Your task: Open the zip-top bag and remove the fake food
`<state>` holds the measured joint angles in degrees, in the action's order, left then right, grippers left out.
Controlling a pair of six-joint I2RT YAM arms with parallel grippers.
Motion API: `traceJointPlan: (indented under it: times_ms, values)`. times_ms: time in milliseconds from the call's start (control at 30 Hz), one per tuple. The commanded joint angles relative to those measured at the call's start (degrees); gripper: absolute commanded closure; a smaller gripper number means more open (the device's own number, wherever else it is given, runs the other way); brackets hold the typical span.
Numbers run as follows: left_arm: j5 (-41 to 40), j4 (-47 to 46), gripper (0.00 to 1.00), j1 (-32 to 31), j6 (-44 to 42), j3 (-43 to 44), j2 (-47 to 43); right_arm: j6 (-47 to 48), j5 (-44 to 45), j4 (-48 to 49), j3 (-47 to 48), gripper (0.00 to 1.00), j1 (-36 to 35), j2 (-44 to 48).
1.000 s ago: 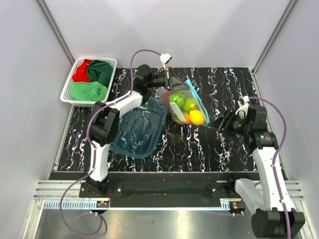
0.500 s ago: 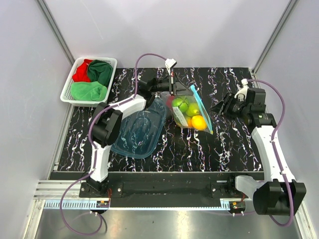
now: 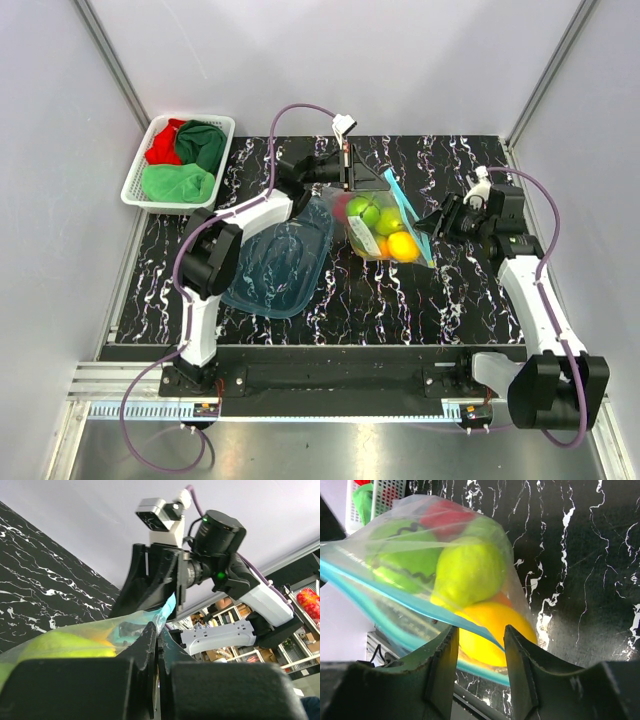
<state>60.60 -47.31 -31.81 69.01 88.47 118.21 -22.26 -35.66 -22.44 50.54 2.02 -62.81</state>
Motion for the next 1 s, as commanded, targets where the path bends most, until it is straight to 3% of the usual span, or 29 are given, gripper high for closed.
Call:
traceJointPlan:
  times_ms: [0, 133, 200, 233, 333, 367, 500, 633, 800, 967]
  values:
    - [0.84, -4.55, 1.00, -0.44, -0.19, 0.22, -3.96, 1.16, -0.29, 3.89, -0.62, 0.50, 0.00, -2.05]
    - [0.92, -4.55, 1.00, -0.88, -0.11, 0.48, -3.78, 0.99, -2.13, 5.03, -0.71, 0.51, -1.14, -3.20]
    - [0.66, -4.20, 1.00, -1.06, 0.07, 0.74, -3.43, 0.56, -2.40, 5.30, -0.80, 0.58, -1.67, -2.85]
    - [0.57, -4.28, 1.00, -1.23, -0.02, 0.83, -3.25, 0.29, -2.31, 5.30, -0.89, 0.70, -1.67, -2.24]
    - [-0.13, -0.78, 1.00, -2.11, -3.26, 0.57, -3.51, -3.13, -0.12, 2.93, -0.62, 0.94, -1.67, 0.39]
    - [-1.61, 1.41, 0.96, -2.46, -4.75, 0.39, -3.78, -3.92, 0.24, 0.84, -0.36, 1.00, -1.67, 1.36]
    - [-6.53, 8.19, 0.67, -2.90, -10.29, -3.20, -5.88, -6.30, 4.52, -7.60, 3.40, 1.00, -1.67, 5.23]
    - [-11.89, 16.35, 0.49, -3.43, -16.61, -4.79, -8.78, -6.22, 6.30, -16.74, 5.18, 1.00, -1.67, 8.13]
    - [-24.71, 38.93, 0.37, -5.71, -32.32, -2.95, -16.58, -5.51, 5.95, -19.13, 4.65, 1.00, -1.67, 9.63]
    - [-43.75, 54.04, 0.30, -8.17, -38.86, -3.12, -24.95, -5.77, 4.37, -20.45, 6.67, 1.00, -1.67, 10.60]
